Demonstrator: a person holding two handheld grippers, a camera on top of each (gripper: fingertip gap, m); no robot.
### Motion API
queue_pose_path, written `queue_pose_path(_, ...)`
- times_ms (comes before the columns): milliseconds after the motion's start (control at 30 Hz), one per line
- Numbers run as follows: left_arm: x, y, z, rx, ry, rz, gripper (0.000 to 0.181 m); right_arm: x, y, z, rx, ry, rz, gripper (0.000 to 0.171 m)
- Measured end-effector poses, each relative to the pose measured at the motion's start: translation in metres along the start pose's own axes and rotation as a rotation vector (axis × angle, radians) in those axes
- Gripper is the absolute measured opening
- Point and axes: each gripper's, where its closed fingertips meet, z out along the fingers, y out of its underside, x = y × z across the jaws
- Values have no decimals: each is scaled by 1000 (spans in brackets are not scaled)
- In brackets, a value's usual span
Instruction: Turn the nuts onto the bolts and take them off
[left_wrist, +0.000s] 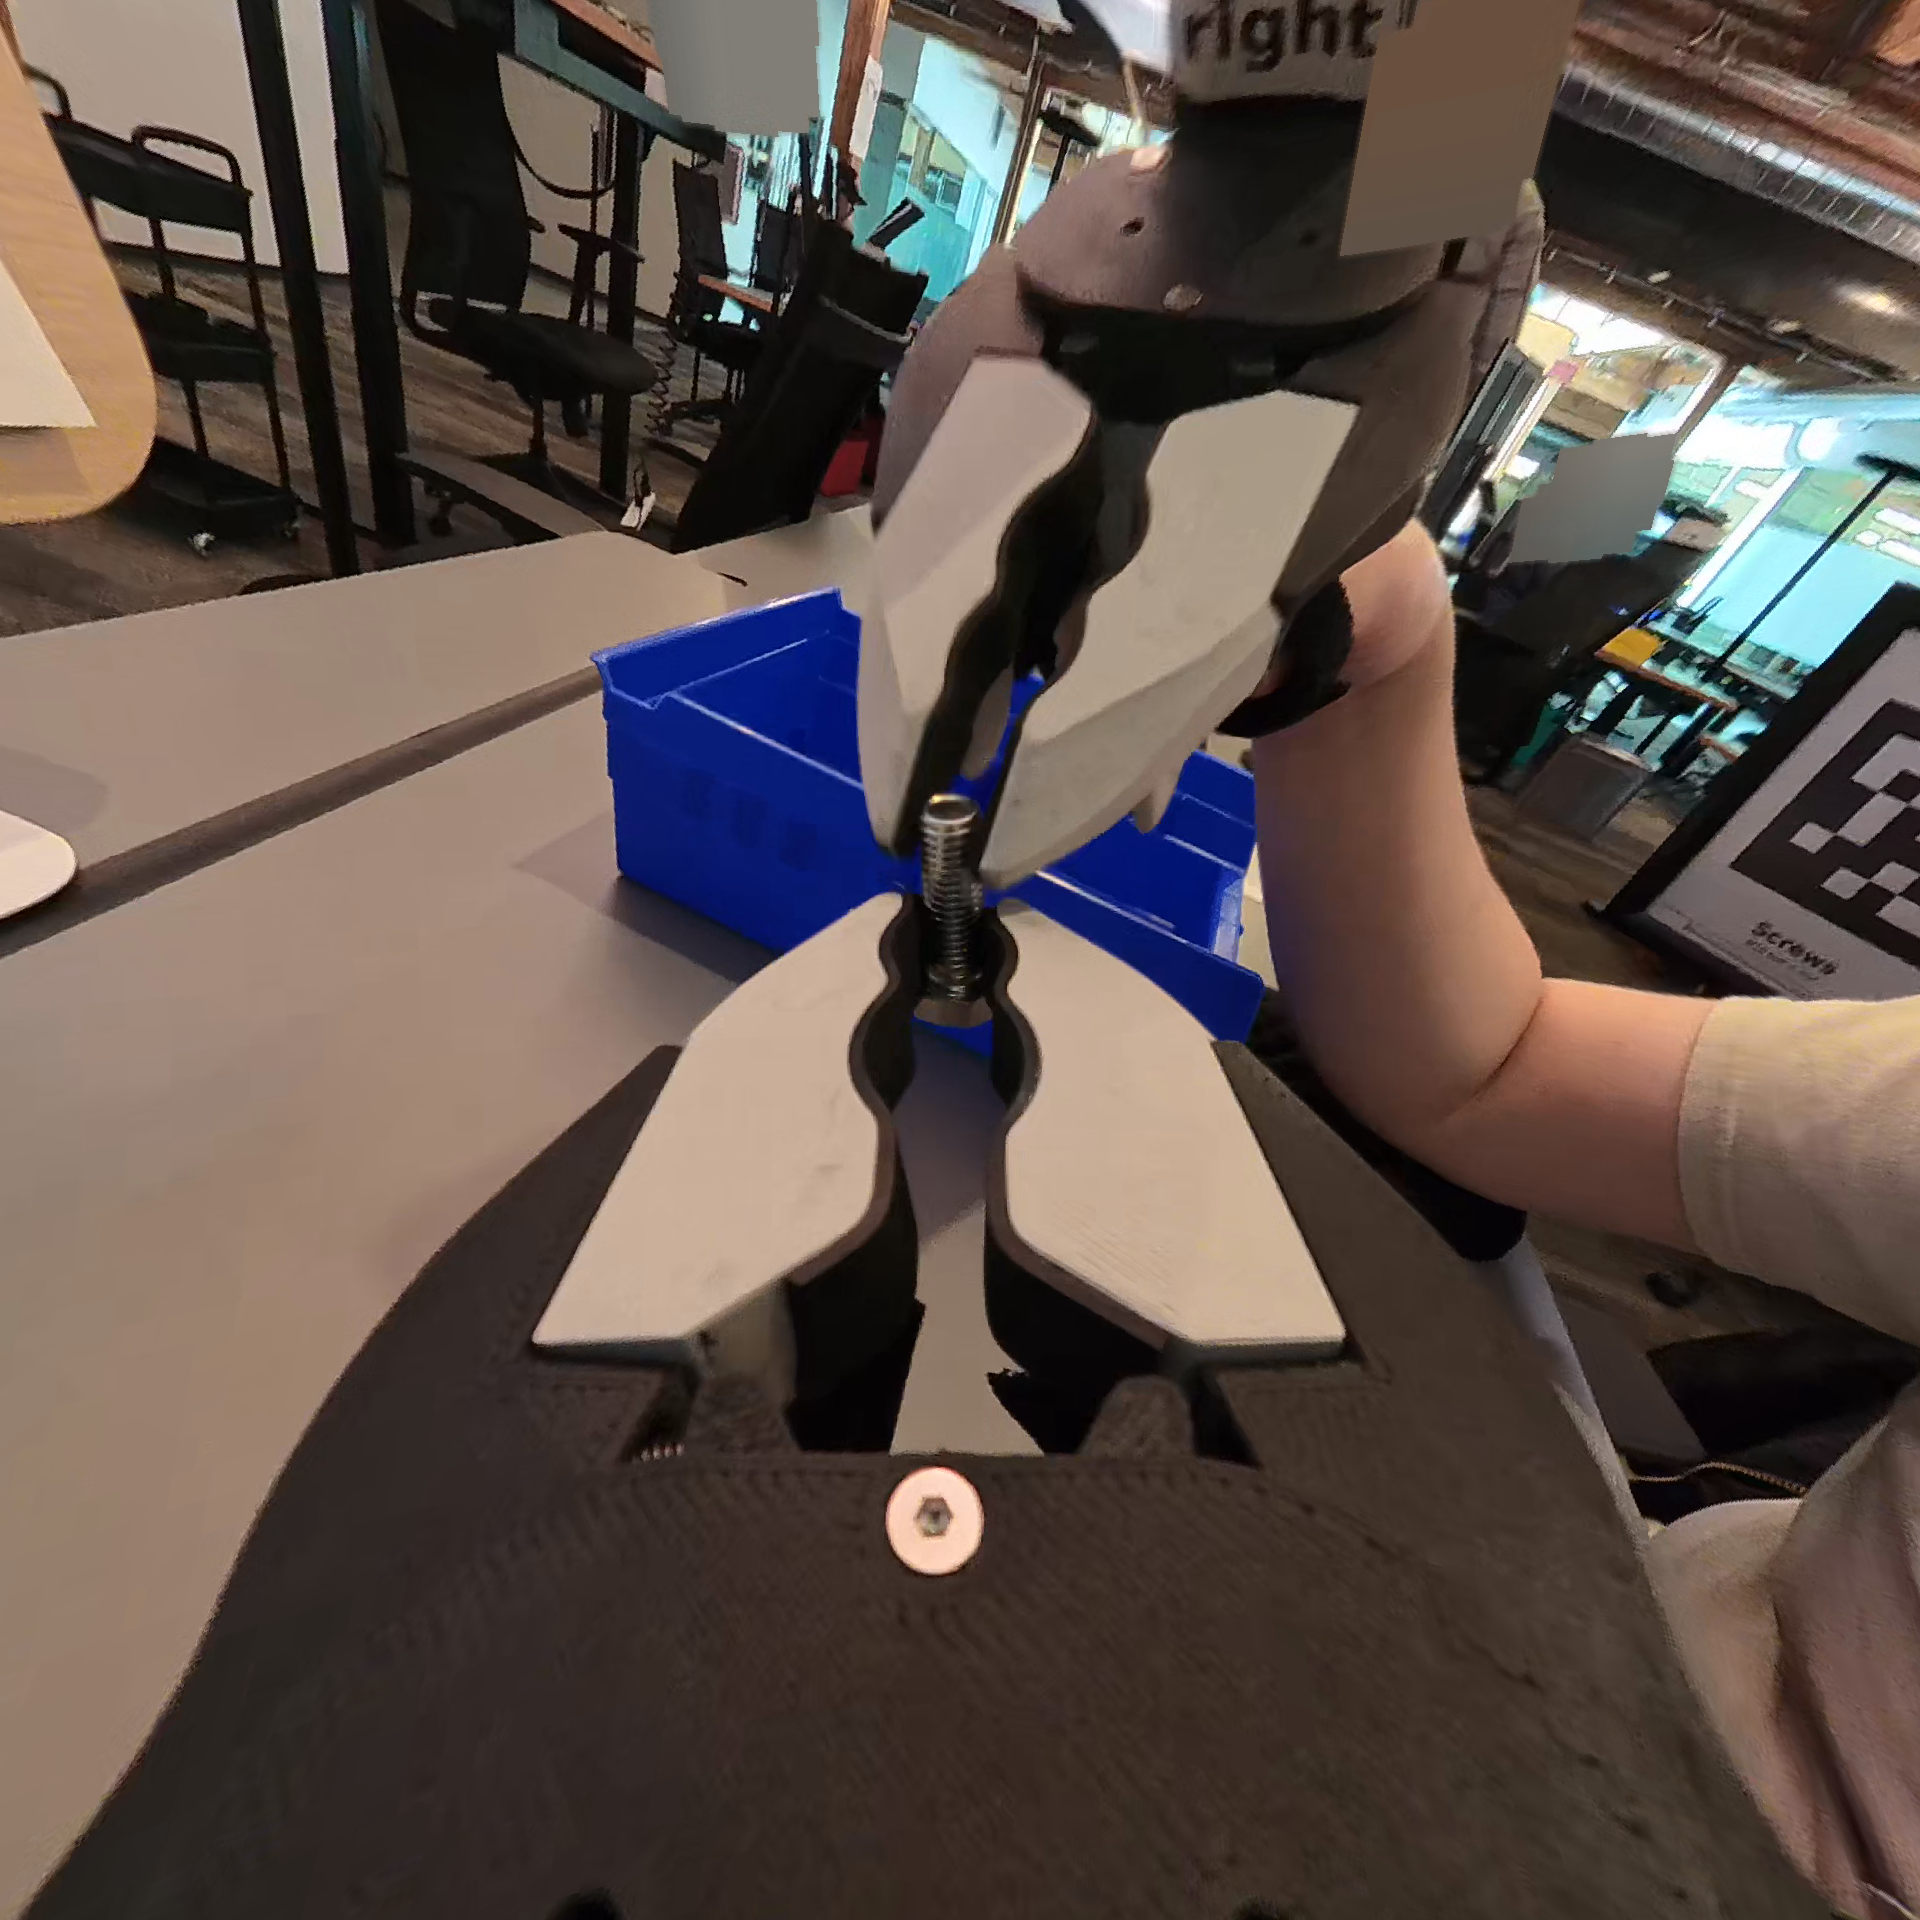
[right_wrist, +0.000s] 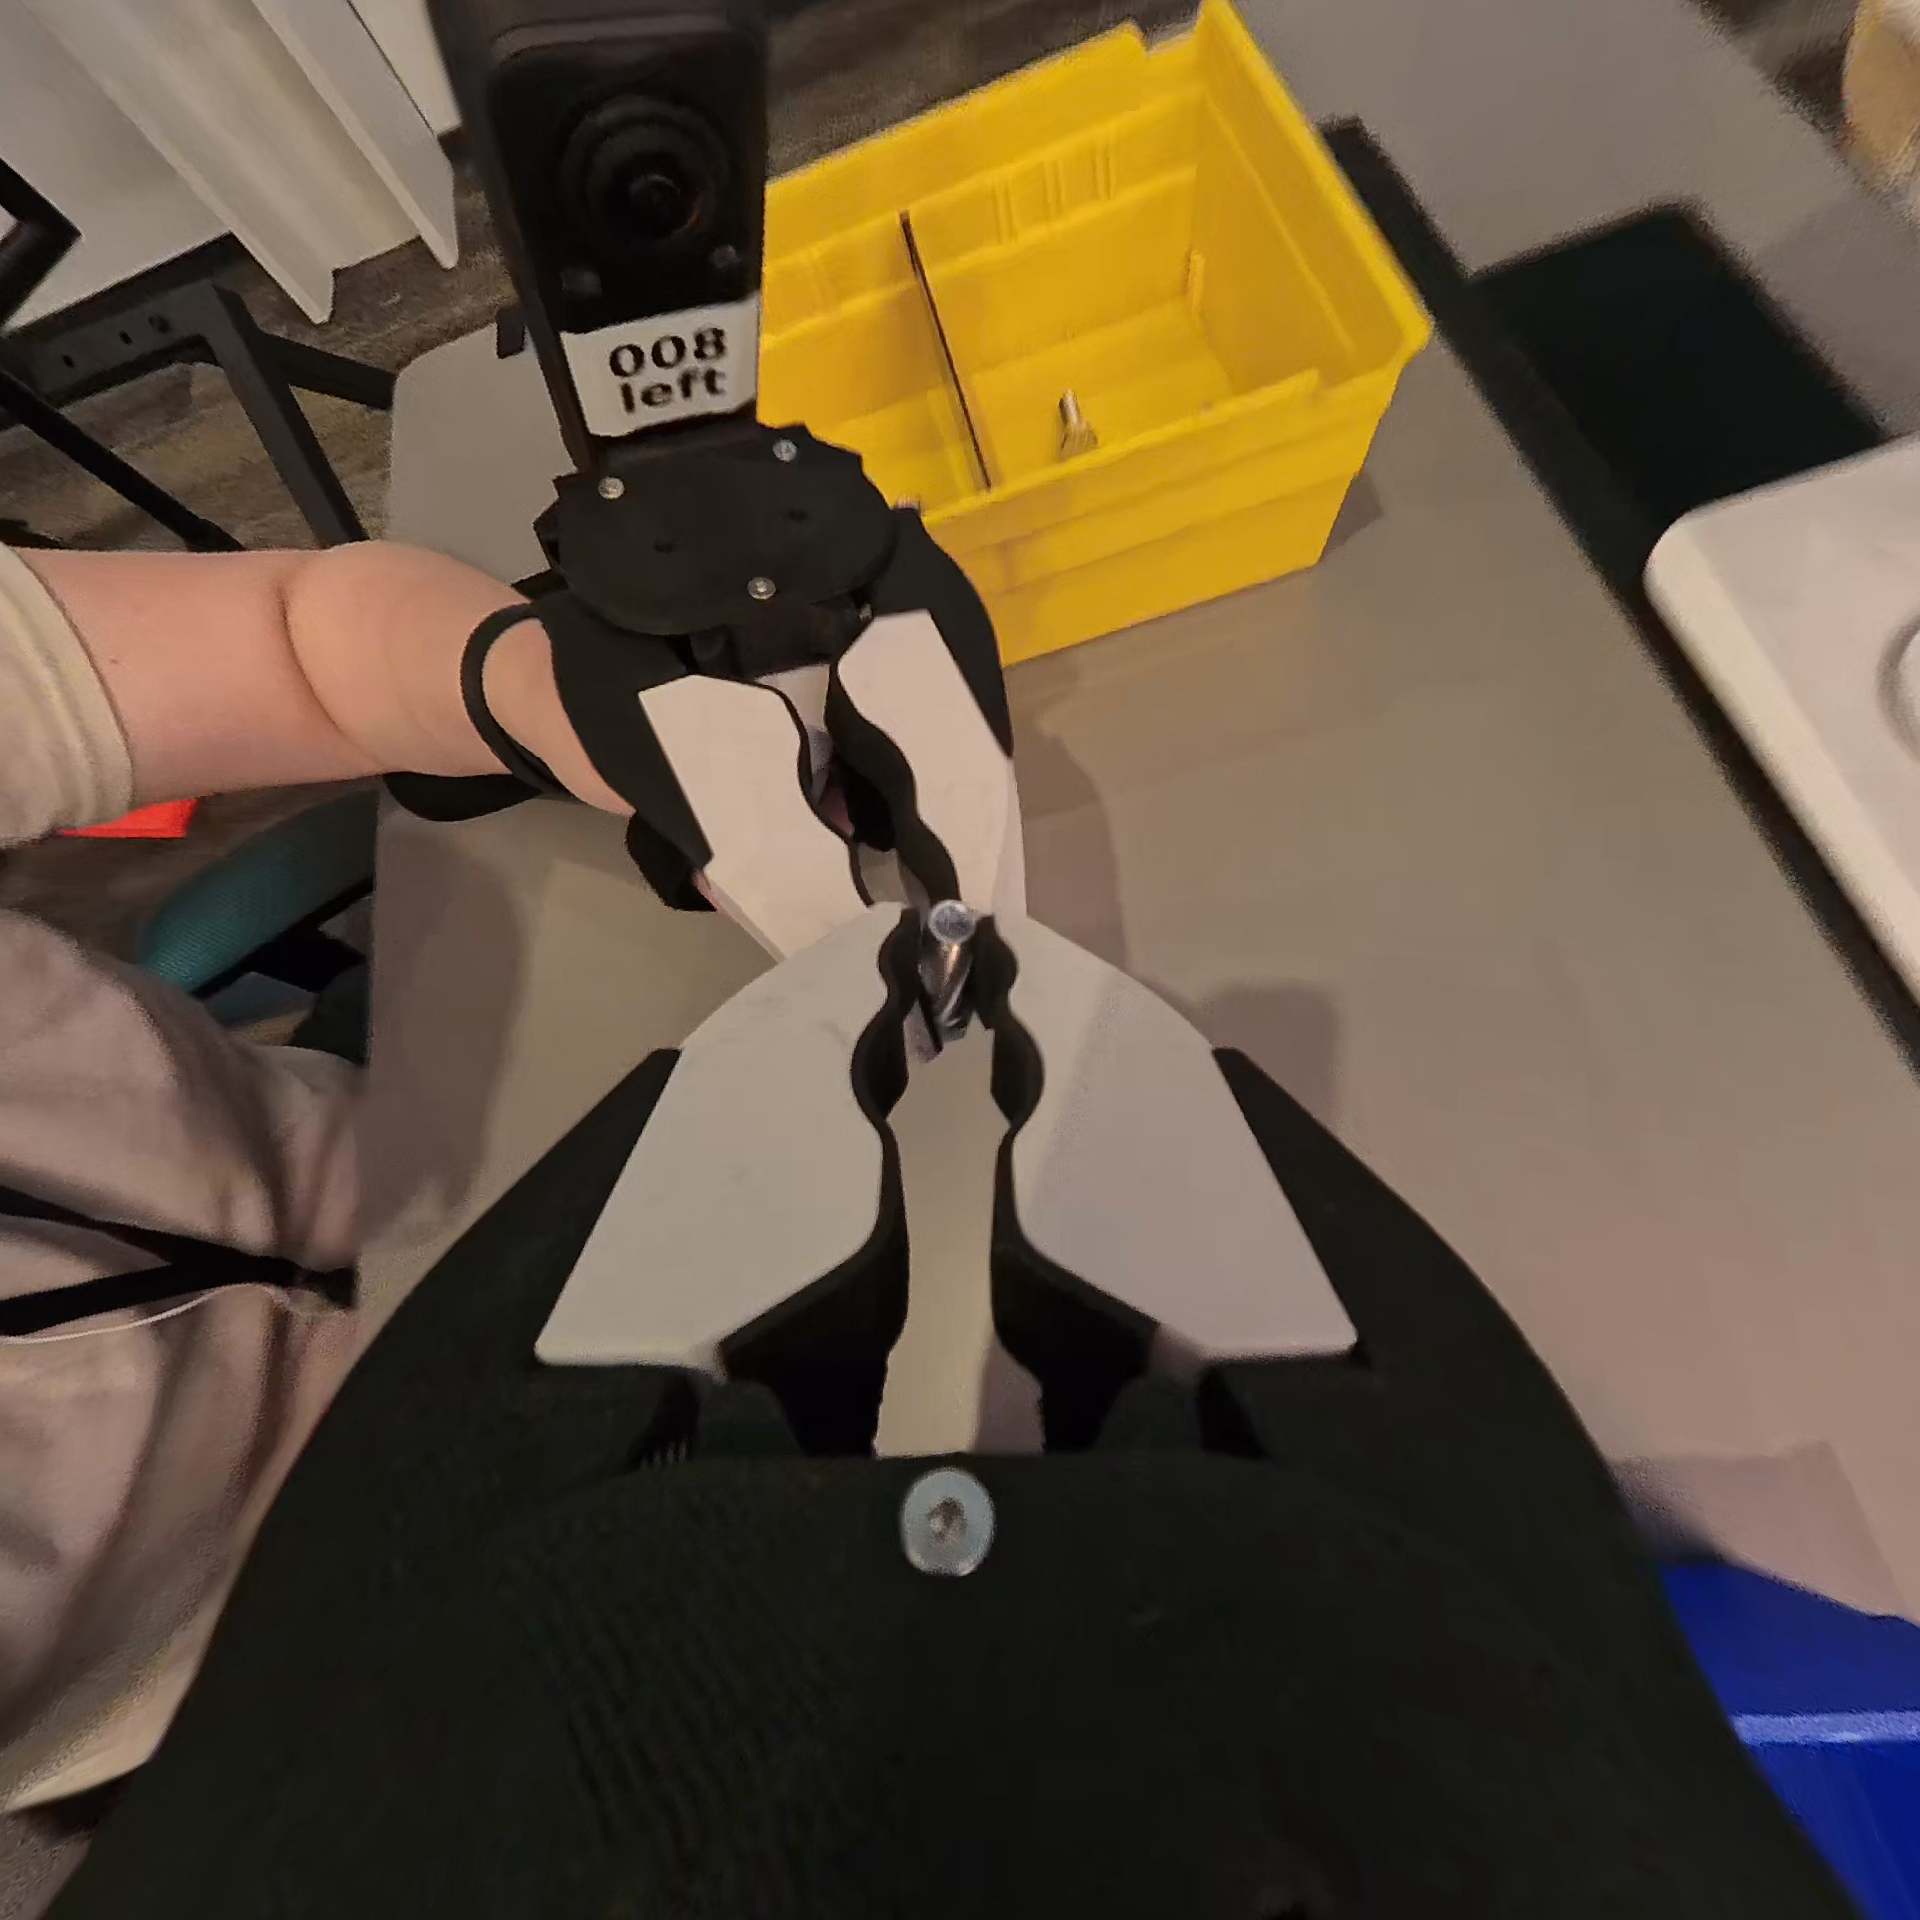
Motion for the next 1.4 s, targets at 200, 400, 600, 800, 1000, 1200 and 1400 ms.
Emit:
queue_pose_path(200, 0, -37, -29, 25, -70, 84, 9, 5, 1, -23, 94, 144, -443, 27)
queue_pose_path(400, 16, -80, -67, 95, -112, 207, 9, 38, 128, 27, -570, 21, -394, 32)
queue_pose_path(600, 32, -97, -82, 124, -104, 252, 9, 58, 155, 42, -743, 97, -453, 31)
queue_pose_path(800, 40, -99, -83, 117, -85, 270, 9, 56, 159, 45, -800, 96, -569, 27)
queue_pose_path(1000, 46, -99, -83, 110, -69, 282, 9, 52, 159, 53, -849, 107, -619, 26)
queue_pose_path(1200, 47, -98, -82, 99, -61, 280, 10, 60, 170, 57, -887, 98, -571, 21)
queue_pose_path(1400, 47, -99, -84, 97, -60, 279, 10, 62, 173, 57, -899, 93, -563, 19)
